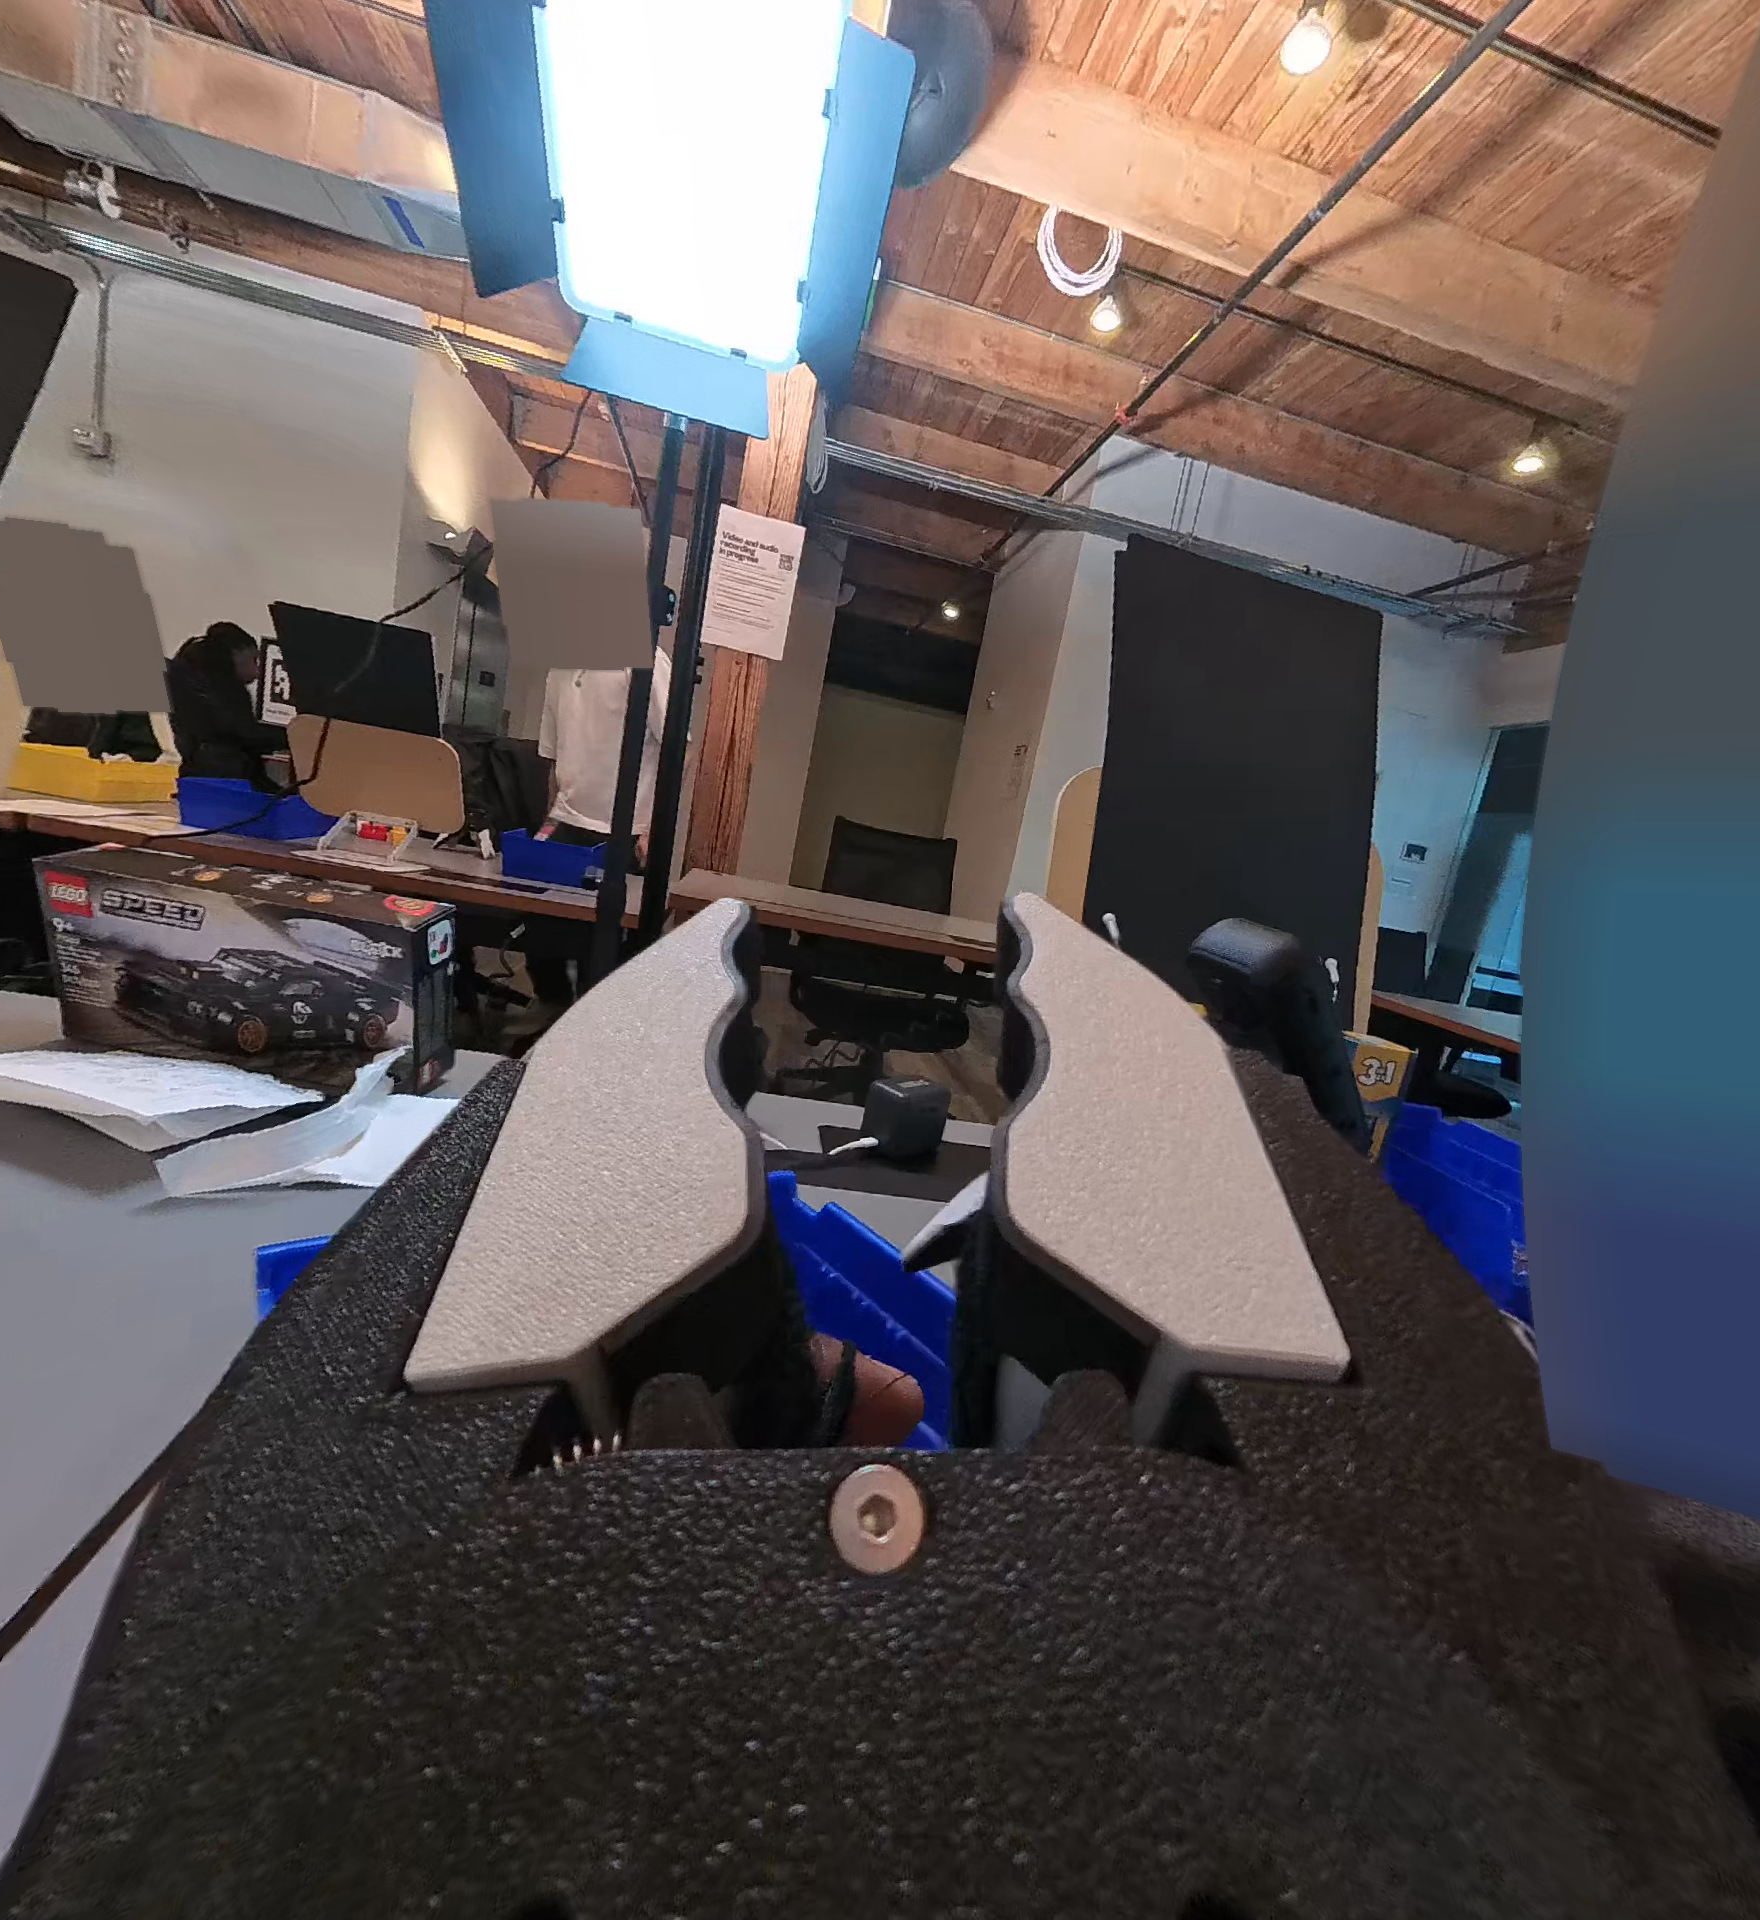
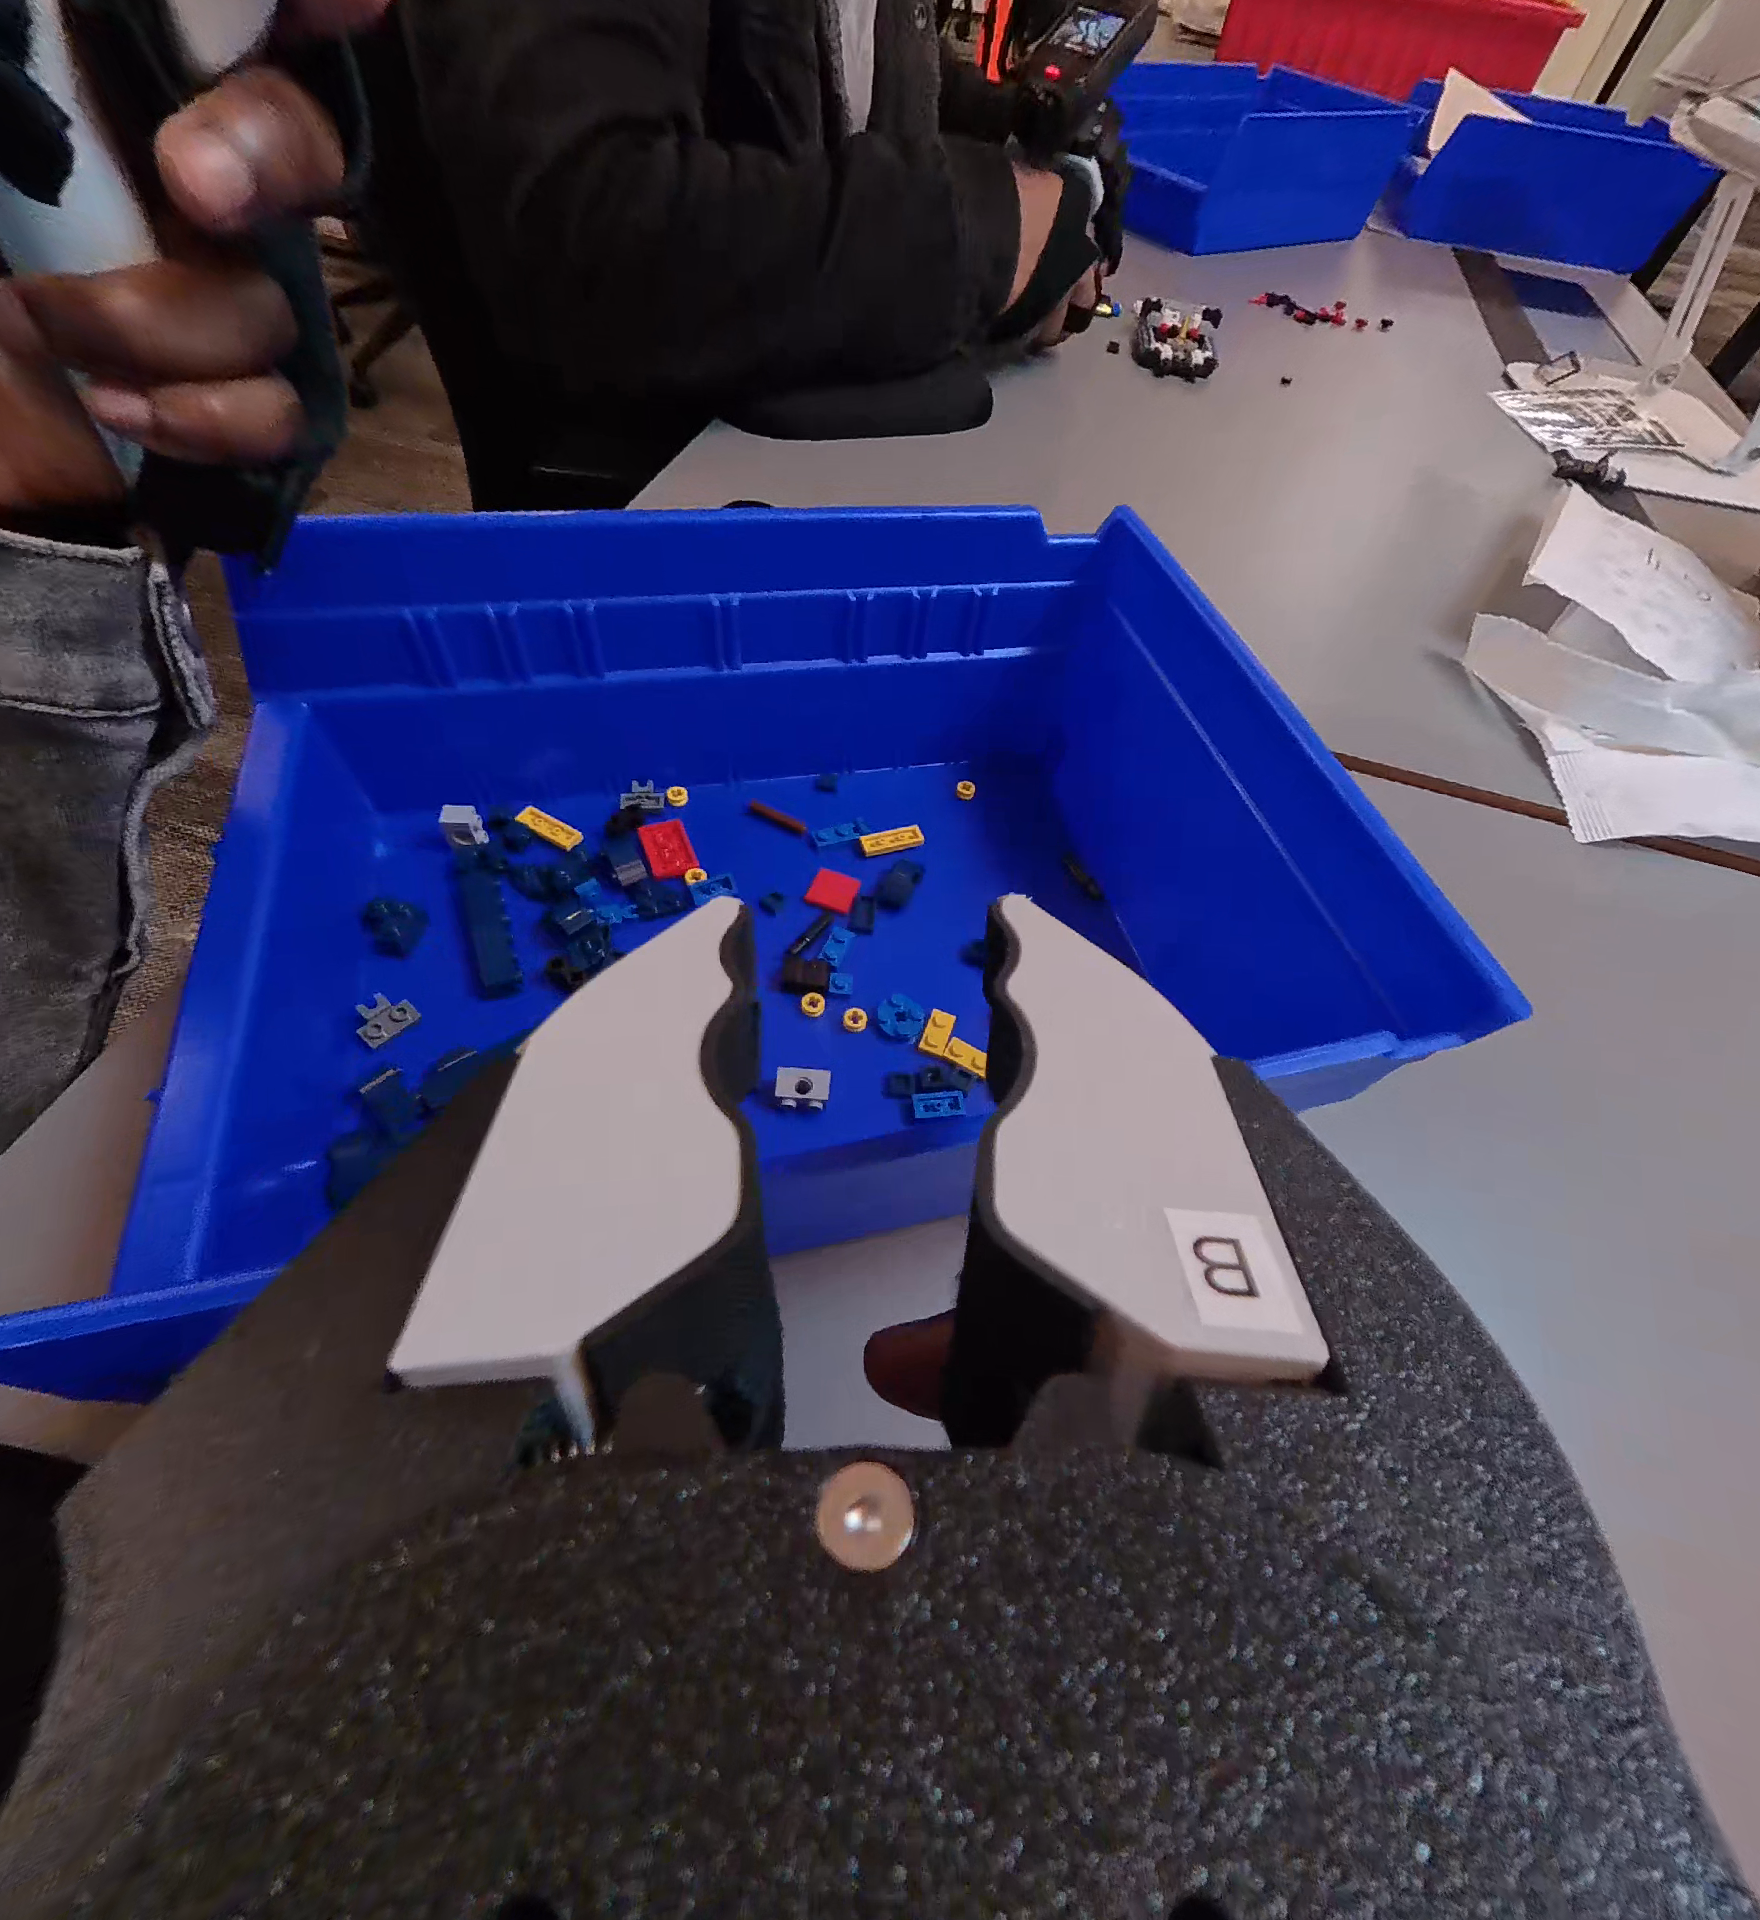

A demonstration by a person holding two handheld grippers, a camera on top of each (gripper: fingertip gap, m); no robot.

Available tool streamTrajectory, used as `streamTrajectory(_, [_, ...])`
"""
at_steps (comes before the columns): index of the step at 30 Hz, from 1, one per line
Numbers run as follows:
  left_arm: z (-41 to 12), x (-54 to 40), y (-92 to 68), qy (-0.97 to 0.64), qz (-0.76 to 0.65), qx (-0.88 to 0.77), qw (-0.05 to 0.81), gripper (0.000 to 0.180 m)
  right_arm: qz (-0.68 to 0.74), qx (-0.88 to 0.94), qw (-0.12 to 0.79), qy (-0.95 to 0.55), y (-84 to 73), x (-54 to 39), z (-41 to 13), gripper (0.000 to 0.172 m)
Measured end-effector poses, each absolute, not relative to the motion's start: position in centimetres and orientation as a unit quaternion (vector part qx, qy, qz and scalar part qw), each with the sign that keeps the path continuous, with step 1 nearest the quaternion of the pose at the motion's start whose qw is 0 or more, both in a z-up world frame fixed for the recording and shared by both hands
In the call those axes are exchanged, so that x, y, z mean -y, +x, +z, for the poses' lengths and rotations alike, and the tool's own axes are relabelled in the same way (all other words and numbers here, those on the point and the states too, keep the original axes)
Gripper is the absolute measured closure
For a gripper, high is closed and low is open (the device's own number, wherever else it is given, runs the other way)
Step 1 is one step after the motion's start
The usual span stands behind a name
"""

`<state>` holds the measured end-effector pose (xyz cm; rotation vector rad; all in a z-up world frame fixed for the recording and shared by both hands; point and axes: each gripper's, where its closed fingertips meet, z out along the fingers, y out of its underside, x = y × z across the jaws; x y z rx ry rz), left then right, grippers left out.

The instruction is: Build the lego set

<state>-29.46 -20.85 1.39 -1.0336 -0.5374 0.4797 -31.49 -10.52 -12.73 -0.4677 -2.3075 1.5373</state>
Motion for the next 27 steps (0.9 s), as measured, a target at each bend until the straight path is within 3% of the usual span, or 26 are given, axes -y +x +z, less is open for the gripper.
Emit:
streamTrajectory(9, [1.3, 23.8, -30.0, -0.443, 0.232, 0.274, 0.821, 0.139, 0.534, 0.821, 0.144, -0.138, -30.5, 9.2, -12.2, 0.144])
streamTrajectory(15, [1.5, 26.3, -29.8, -0.406, 0.233, 0.279, 0.839, 0.140, 0.413, 0.907, 0.056, 0.059, -26.4, 14.0, -10.7, 0.152])
streamTrajectory(19, [1.6, 28.0, -29.5, -0.384, 0.239, 0.281, 0.846, 0.140, 0.246, 0.952, -0.015, 0.180, -28.2, 17.7, -15.3, 0.164])
streamTrajectory(22, [1.3, 29.7, -29.6, -0.370, 0.254, 0.291, 0.845, 0.140, 0.149, 0.964, -0.039, 0.217, -29.9, 18.1, -19.7, 0.160])
streamTrajectory(27, [1.1, 31.5, -29.4, -0.345, 0.253, 0.287, 0.857, 0.141, 0.145, 0.959, -0.045, 0.240, -30.7, 19.3, -22.5, 0.160])
